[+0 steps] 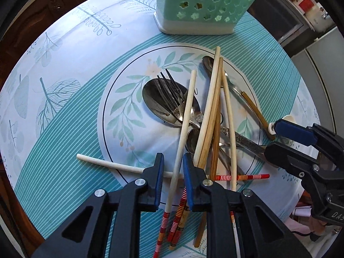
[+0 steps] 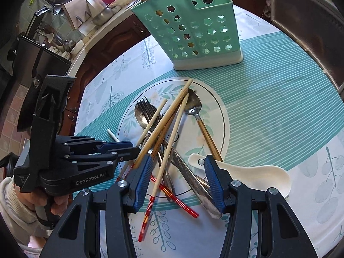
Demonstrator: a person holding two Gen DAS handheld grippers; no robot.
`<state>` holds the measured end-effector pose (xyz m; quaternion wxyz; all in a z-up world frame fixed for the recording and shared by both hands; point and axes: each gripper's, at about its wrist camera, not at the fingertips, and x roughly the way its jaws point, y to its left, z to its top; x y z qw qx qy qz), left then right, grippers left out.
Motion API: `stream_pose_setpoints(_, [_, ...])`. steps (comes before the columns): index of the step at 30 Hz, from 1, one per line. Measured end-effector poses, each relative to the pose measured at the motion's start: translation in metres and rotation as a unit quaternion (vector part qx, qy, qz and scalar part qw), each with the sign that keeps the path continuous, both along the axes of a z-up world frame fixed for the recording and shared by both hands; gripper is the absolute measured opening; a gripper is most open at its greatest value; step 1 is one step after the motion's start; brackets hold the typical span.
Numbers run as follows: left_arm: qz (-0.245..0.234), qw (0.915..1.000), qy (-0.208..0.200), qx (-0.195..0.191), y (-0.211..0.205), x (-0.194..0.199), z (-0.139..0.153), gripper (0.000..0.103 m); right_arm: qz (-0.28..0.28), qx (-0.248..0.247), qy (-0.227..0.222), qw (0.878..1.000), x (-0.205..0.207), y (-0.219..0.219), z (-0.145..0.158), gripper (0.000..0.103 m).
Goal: Organize utensils
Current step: 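Close the left tool on a wooden chopstick while the right tool grasps another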
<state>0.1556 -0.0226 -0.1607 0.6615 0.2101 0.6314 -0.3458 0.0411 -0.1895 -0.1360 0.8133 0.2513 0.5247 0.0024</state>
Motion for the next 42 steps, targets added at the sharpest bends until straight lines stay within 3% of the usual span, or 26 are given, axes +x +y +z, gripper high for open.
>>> stream_pose_setpoints(11, [-0.032,0.9985,-0.001,0.045,-0.036,0.007,-0.007,0.012,-0.004,0.019,0.014,1.0,0.016,0.001,-0.01,0.051])
stream_pose_setpoints(14, [-0.037,0.9978,0.003,0.054,-0.046,0.01,-0.01,0.007,-0.01,0.049,0.029,0.998,0.022,-0.001,-0.017,0.039])
stream_pose_setpoints(18, [-0.029,0.998,0.019,0.053,-0.05,0.017,-0.011,0.007,-0.032,0.091,0.042,0.994,0.034,-0.01,-0.027,0.038])
stream_pose_setpoints(23, [-0.025,0.9979,0.032,0.05,-0.051,0.024,-0.013,0.007,-0.056,0.128,0.057,0.989,0.048,-0.018,-0.041,0.025])
stream_pose_setpoints(34, [-0.027,0.9972,0.035,0.06,-0.053,0.03,-0.016,0.007,-0.062,0.123,0.08,0.987,0.075,-0.012,-0.061,0.023])
stream_pose_setpoints(38, [-0.033,0.9964,0.031,0.072,-0.064,0.028,-0.018,0.007,-0.058,0.109,0.089,0.988,0.087,-0.006,-0.062,0.011])
stream_pose_setpoints(42, [-0.04,0.9951,0.025,0.086,-0.076,0.026,-0.019,0.005,-0.06,0.126,0.095,0.986,0.095,-0.004,-0.067,0.006])
